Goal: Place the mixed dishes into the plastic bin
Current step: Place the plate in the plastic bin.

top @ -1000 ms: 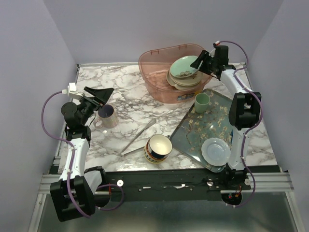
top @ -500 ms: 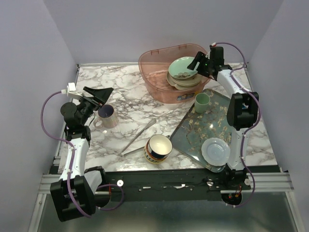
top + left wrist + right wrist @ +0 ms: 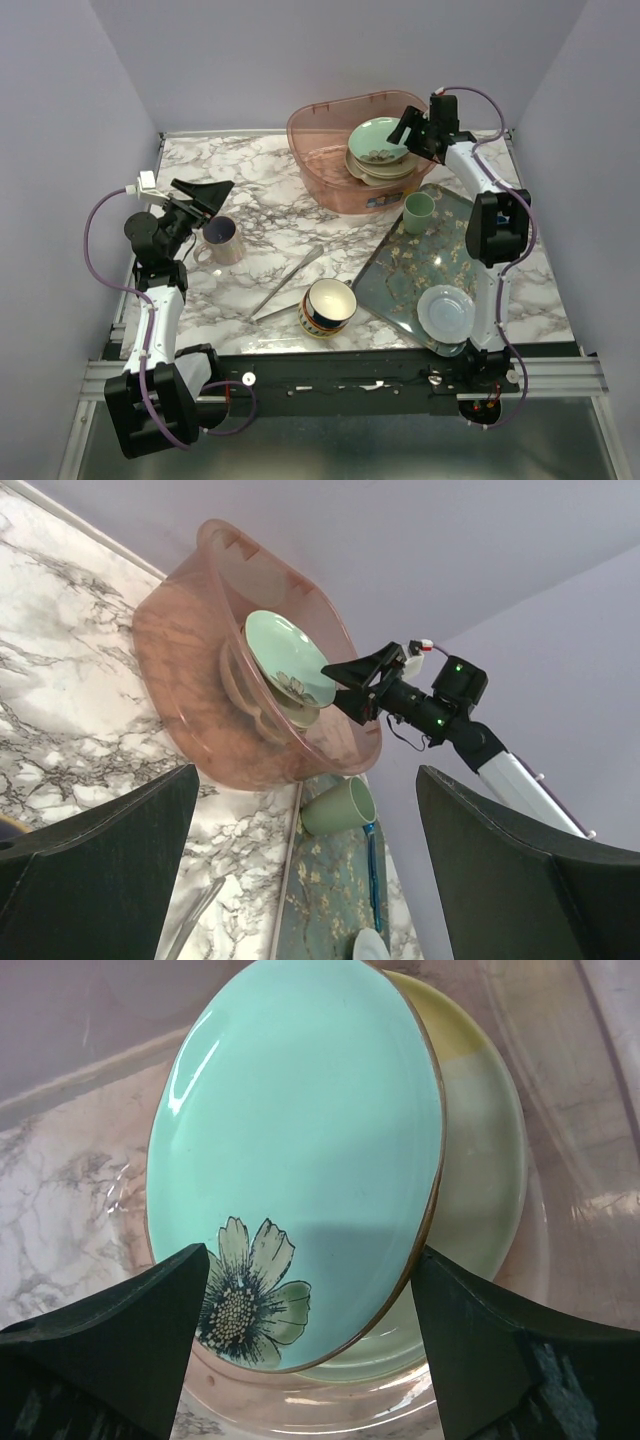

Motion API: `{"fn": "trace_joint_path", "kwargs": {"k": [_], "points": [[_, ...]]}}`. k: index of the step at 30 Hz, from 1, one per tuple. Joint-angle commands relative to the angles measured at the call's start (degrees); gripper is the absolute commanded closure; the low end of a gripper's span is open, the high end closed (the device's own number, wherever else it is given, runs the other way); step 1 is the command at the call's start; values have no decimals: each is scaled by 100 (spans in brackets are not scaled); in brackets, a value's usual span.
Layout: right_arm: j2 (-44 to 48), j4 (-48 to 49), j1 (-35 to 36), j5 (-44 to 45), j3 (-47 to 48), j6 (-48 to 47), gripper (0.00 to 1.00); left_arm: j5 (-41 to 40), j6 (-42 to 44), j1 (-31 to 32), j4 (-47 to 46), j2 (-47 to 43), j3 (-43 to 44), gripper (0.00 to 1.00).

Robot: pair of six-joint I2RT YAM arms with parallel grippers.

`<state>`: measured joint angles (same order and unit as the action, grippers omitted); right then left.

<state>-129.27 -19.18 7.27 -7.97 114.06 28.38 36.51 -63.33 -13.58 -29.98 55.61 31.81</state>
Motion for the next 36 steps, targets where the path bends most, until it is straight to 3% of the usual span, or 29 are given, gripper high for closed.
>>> {"fn": "trace_joint_path", "kwargs": {"k": [1, 17, 19, 29, 36], "points": [[-282, -112, -76, 445, 195, -175, 11, 128, -4, -65, -193, 20, 0, 1], [-590, -112, -32, 629, 345, -351, 11, 137, -39, -127, -219, 46, 0, 1], [-590, -112, -32, 656, 354, -412, 1, 137, -57, -144, -237, 55, -17, 1], [-397, -147, 11, 762, 336, -728, 0, 154, -83, -171, -272, 63, -35, 1], [-177, -279, 143, 1323, 389, -1194, 0, 154, -100, -180, -263, 37, -26, 1]]}}
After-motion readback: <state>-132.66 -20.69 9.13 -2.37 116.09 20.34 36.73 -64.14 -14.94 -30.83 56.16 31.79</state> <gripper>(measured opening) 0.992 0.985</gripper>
